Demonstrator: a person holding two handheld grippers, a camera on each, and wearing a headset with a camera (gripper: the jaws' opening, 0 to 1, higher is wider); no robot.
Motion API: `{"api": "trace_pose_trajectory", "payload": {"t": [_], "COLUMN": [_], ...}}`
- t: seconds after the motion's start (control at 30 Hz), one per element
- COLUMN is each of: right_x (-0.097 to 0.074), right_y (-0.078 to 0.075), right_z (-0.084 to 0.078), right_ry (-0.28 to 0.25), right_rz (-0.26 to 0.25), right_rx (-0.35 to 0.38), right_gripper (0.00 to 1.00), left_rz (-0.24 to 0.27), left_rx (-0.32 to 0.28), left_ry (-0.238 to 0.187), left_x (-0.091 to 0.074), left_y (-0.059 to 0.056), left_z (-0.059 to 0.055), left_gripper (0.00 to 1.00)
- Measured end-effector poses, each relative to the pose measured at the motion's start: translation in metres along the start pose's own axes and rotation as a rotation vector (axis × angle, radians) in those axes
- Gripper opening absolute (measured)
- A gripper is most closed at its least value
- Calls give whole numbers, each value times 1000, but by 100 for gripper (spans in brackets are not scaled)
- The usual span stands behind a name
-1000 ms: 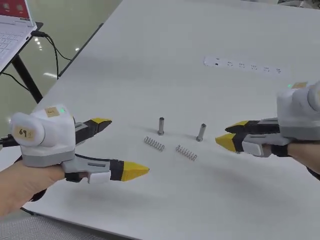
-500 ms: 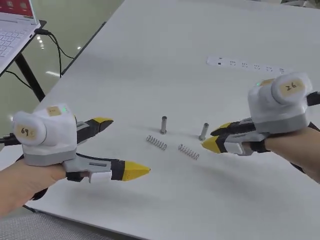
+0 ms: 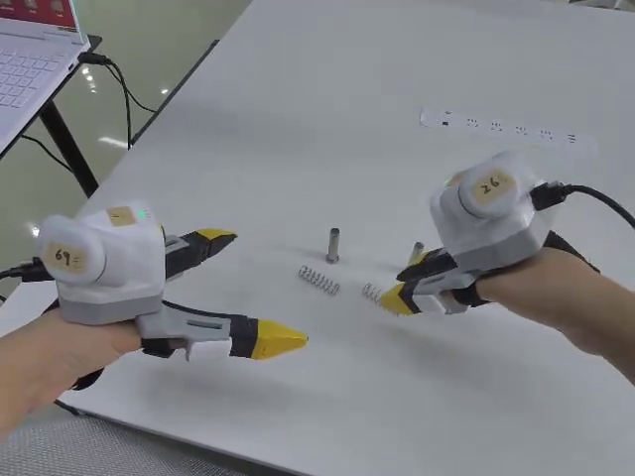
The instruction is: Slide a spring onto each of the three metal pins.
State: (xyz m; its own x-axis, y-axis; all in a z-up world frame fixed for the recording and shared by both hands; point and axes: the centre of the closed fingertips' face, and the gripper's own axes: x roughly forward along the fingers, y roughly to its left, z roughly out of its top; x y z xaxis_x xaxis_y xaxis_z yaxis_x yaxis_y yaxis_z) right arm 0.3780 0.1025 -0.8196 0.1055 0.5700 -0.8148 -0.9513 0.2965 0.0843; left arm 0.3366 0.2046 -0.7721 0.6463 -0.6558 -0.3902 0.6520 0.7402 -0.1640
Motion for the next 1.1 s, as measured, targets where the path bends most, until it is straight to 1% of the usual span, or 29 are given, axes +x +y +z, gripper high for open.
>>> {"api": "trace_pose_trajectory", "payload": {"t": [0.13, 0.2, 0.43, 0.53, 0.63, 0.7, 0.73, 0.77, 0.87, 0.97, 1.1], "right_x": [8, 14, 24, 29, 31, 33, 34, 34, 36, 33, 24], "right_y": [-2, -7, -11, -13, -12, -13, -13, -13, -14, -14, -13], "right_z": [-5, -8, -15, -20, -23, -25, -25, -27, -30, -29, -28], "right_ry": [29, 40, 71, 80, 77, 80, 80, 85, 99, 96, 78], "right_rz": [0, -6, -14, -12, -11, -14, -14, -10, -15, -17, -12], "right_rx": [-1, -3, 1, 10, 15, 14, 12, 7, -24, -41, -52], "right_gripper": [19, 19, 16, 14, 13, 13, 10, 8, 8, 8, 8], "left_rz": [-5, -7, -6, -5, -4, 1, 0, 1, 2, -2, -13], "left_rx": [17, 15, 13, 8, -6, -4, -4, -6, -5, -2, 3], "left_ry": [17, 15, 16, 18, 18, 24, 24, 25, 25, 27, 27], "left_x": [2, 2, 2, 2, 1, -1, -1, -2, -2, -2, 1], "left_y": [-1, -2, -1, -1, -1, 1, 1, 1, 1, 0, -4], "left_z": [-3, -2, -3, -5, -7, -9, -9, -10, -9, -9, -8], "left_gripper": [98, 98, 98, 98, 98, 98, 98, 98, 98, 98, 98]}}
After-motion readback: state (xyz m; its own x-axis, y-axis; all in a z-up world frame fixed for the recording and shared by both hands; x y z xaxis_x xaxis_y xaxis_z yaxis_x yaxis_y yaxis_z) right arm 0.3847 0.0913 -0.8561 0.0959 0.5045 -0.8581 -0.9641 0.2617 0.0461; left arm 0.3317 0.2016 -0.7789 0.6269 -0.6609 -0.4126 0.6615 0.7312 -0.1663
